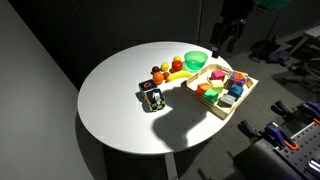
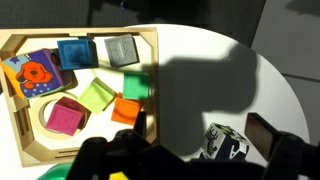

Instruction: Put the block on the wooden tray

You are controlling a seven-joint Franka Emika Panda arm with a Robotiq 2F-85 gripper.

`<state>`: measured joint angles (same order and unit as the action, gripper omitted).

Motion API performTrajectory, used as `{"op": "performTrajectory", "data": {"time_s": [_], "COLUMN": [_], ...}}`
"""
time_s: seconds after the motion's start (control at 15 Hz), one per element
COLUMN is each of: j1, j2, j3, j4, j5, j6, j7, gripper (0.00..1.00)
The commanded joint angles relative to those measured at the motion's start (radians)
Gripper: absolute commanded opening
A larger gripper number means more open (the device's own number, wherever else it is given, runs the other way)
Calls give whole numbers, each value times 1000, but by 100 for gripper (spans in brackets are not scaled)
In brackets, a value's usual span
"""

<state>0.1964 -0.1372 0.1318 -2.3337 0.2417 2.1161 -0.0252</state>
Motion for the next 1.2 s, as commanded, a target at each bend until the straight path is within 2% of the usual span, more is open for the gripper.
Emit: {"op": "performTrajectory", "data": {"time_s": [0.0,0.67,1.13], "j1": [-2,52,105], "j2": [70,257,406], "j3": [33,99,93], "j4": [89,266,376], "j5": [-56,-322,-379], "j6": [-16,-47,-45], "j7": [56,248,271], "gripper": [100,100,100]}}
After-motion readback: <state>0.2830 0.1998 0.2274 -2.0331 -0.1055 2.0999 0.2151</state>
